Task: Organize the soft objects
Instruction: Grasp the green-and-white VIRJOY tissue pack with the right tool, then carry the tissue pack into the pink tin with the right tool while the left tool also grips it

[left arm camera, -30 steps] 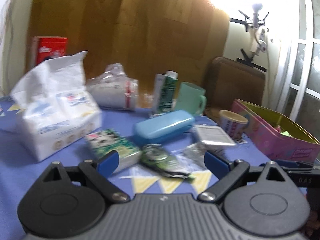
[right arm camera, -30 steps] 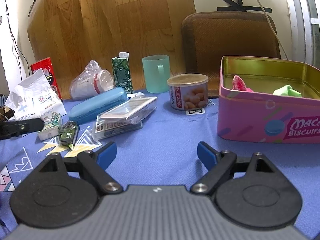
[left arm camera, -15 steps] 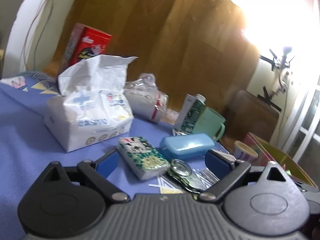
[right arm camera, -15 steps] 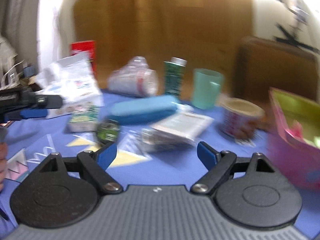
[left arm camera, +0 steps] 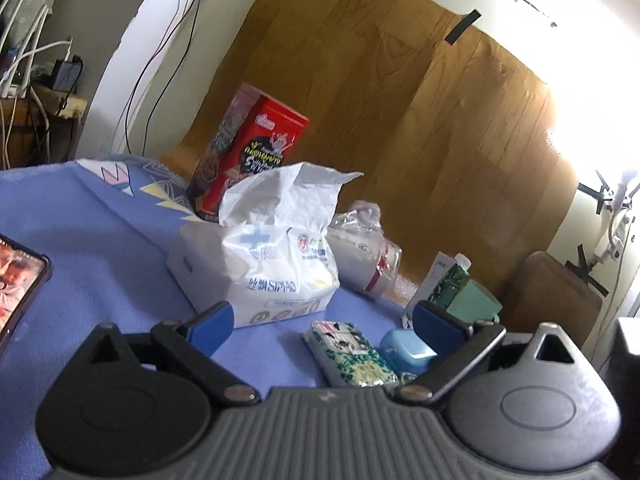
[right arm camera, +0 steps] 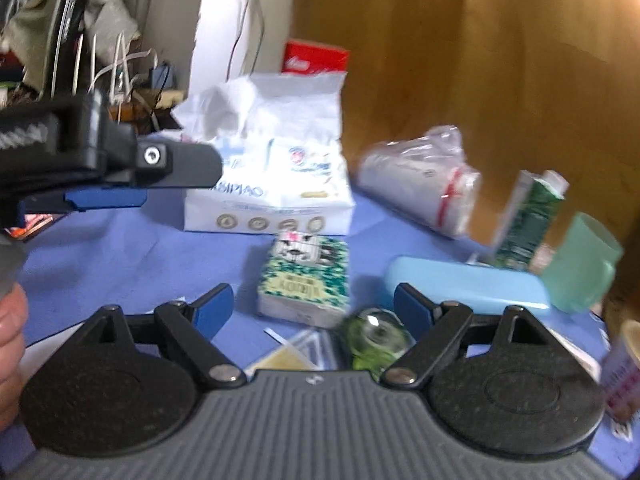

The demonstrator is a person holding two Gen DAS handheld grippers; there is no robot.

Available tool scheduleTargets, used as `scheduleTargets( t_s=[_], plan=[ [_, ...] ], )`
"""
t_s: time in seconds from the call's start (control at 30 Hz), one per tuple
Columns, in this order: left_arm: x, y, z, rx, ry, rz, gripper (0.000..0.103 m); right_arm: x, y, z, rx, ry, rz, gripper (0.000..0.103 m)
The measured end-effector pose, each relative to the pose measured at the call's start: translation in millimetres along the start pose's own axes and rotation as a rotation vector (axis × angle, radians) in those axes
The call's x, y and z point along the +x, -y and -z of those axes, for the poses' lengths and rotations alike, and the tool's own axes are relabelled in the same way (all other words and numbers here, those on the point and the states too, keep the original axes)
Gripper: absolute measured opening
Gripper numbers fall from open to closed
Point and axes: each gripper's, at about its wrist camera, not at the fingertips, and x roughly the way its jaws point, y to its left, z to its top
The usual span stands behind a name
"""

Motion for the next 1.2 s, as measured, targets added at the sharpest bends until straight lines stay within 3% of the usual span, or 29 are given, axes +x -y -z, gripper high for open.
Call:
scheduleTargets(
  t_s=[0.13, 0.27, 0.57, 0.73, 1.0, 1.13, 1.2],
  plan=[
    [0.5, 2.6, 0.4, 0.019, 0.000, 0.004, 0.099, 26.8, 1.2, -6.8, 0.013, -0.044, -0.008, 0.087],
    [1.0, 4.1, 1.7, 0.028, -0.005, 0.009, 0.100, 38.7, 3.6, -8.8, 0.057, -0.091, -0.073, 0.057],
    [2.7, 12.3, 4.6, 0.070, -0.026, 0.025, 0.102, -10.6, -8.4, 14.1, 0.012, -0.077, -0.091, 0.056],
    [14.1, 37.5, 16.3, 0.222, -0.123, 0.093, 0.103, -57.3, -10.9, 41.9, -0.006, -0.081, -0.070, 0.057],
    [13.9, 64.5, 31.1, 0.387, -0.153, 0.112, 0.103, -110.7, 11.9, 81.2, 0.127, -0.083, 0.101, 0.058],
    [16.2, 75.9, 37.5, 0.442, -0.182, 0.121, 0.103, -123.1, 29.3, 98.1, 0.250, -0.075, 0.136, 0.071],
    [16.2, 80.0, 39.7, 0.461, -0.190, 0.116, 0.103, -125.4, 33.9, 100.9, 0.292, -0.070, 0.130, 0.072]
  ],
)
